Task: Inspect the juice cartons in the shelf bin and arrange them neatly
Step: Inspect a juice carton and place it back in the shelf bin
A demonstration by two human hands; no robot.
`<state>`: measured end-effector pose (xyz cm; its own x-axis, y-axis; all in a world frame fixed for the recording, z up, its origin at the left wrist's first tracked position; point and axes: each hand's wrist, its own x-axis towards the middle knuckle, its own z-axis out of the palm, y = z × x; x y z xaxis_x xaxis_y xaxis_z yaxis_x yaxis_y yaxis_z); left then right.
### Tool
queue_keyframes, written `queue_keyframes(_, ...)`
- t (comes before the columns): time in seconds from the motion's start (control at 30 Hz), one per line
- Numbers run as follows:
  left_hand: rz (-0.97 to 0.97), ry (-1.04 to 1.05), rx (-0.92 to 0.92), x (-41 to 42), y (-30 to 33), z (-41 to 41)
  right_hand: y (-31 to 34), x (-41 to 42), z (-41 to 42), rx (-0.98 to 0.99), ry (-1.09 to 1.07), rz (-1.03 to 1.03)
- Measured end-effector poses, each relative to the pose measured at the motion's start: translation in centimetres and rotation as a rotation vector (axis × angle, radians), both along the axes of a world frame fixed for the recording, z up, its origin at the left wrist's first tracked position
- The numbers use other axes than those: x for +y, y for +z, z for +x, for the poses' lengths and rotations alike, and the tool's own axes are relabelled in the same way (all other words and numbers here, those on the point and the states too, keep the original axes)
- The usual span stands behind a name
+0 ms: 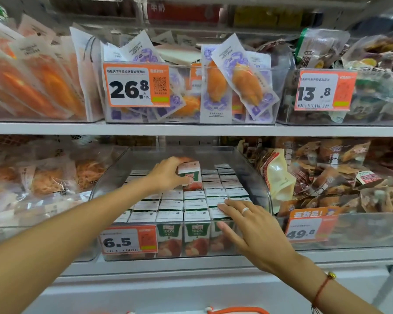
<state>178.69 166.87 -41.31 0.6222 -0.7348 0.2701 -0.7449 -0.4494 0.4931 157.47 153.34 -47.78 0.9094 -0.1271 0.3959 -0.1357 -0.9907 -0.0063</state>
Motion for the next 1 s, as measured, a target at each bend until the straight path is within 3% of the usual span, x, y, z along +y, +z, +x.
queue_keyframes(0.3, 0.423, -0.126, -0.046, -2.0, -0.1, 0.7, 0.0, -0.1, 0.1, 0.031, 0.011, -0.015)
queue_keyframes(0.67, 0.260, -0.194, 0.017, -1.6, -2.4, 2.0, -0.1, -0.2, 0.1, 0.012, 0.006, -0.007)
queue_keyframes(0.83, 0.167, -0.091, 0.022, -1.5, -2.4, 3.5, -0.2, 0.0, 0.1, 0.013, -0.005, -0.010)
queue_keyframes(1.0, 0.338, -0.017, 0.066, -3.2, -1.4, 4.7, -0.1, 0.0, 0.1, 0.014, -0.014, -0.013)
